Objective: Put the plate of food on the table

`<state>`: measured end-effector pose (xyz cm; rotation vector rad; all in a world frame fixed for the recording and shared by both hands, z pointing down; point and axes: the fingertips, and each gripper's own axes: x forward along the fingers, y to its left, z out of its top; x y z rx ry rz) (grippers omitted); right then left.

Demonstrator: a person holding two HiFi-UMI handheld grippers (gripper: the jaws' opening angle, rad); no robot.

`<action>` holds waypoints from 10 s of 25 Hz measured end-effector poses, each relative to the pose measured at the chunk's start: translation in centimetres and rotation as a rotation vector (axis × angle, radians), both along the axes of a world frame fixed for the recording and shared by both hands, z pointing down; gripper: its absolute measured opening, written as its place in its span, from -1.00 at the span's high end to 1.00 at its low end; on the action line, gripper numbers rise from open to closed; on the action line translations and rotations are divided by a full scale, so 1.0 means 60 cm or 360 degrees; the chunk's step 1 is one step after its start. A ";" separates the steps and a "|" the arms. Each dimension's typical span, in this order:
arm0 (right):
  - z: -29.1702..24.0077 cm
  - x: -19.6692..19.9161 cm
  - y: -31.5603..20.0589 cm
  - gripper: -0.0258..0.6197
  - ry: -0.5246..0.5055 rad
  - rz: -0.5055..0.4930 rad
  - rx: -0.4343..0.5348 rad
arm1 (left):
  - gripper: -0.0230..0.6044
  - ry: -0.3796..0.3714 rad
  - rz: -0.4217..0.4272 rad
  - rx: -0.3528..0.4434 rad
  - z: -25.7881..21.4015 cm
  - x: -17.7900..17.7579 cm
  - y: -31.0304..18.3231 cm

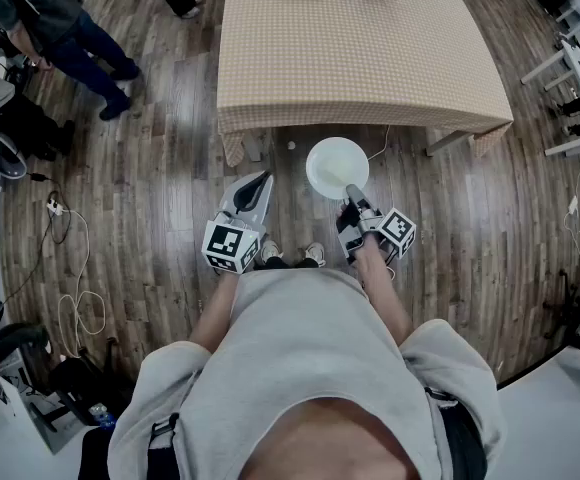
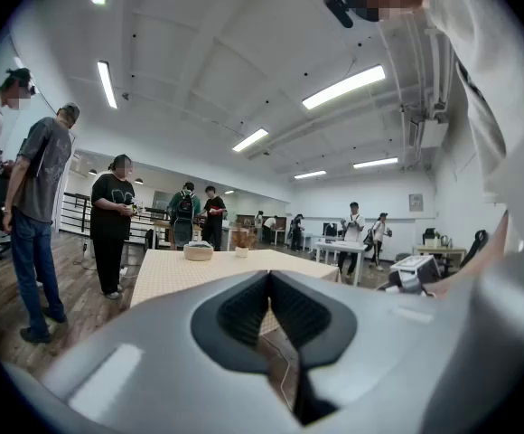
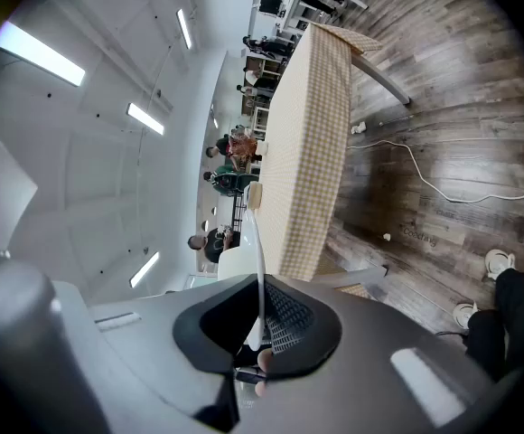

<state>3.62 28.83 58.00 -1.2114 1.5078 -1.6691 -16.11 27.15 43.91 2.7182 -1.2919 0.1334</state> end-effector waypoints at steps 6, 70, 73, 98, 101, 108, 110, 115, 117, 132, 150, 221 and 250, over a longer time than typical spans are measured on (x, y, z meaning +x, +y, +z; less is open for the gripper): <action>0.006 -0.007 -0.001 0.90 -0.0014 -0.0002 -0.0004 | 0.89 -0.0003 -0.0012 0.0003 0.006 -0.005 -0.001; 0.046 0.169 -0.016 0.88 -0.0016 -0.0051 -0.0049 | 0.90 -0.0050 -0.0093 -0.0040 0.050 0.146 -0.026; 0.050 0.177 -0.029 0.88 -0.0006 -0.0041 -0.0049 | 0.90 -0.0042 -0.0073 -0.0043 0.056 0.157 -0.040; 0.053 0.130 -0.342 0.87 0.0042 0.0018 -0.0097 | 0.90 0.0007 0.0034 -0.0134 0.091 0.121 -0.356; 0.044 0.120 -0.391 0.87 0.0022 0.0029 -0.0049 | 0.90 0.0010 0.0045 -0.0131 0.085 0.109 -0.403; 0.034 0.099 -0.508 0.88 0.0042 0.0048 -0.0094 | 0.90 0.0023 0.0059 -0.0128 0.073 0.084 -0.527; 0.029 0.090 -0.539 0.87 0.0060 0.0049 -0.0103 | 0.90 0.0024 0.0059 -0.0123 0.068 0.075 -0.561; 0.016 0.066 -0.615 0.87 0.0067 0.0056 -0.0075 | 0.90 0.0034 0.0075 -0.0111 0.062 0.051 -0.636; 0.013 0.058 -0.639 0.87 0.0032 0.0073 -0.0039 | 0.90 0.0034 0.0083 -0.0117 0.066 0.045 -0.658; 0.025 0.053 -0.677 0.87 0.0051 0.0109 -0.0093 | 0.90 0.0036 0.0101 -0.0139 0.077 0.038 -0.705; 0.014 0.157 -0.702 0.88 0.0004 0.0015 -0.0068 | 0.89 -0.0004 0.0013 -0.0124 0.066 0.140 -0.716; 0.186 0.135 -0.962 0.87 -0.0113 -0.0229 -0.0140 | 0.89 -0.0038 -0.0158 -0.0483 0.208 0.153 -0.681; 0.197 0.126 -1.080 0.86 -0.0186 -0.0010 -0.0246 | 0.89 -0.0011 -0.0226 -0.0523 0.224 0.121 -0.664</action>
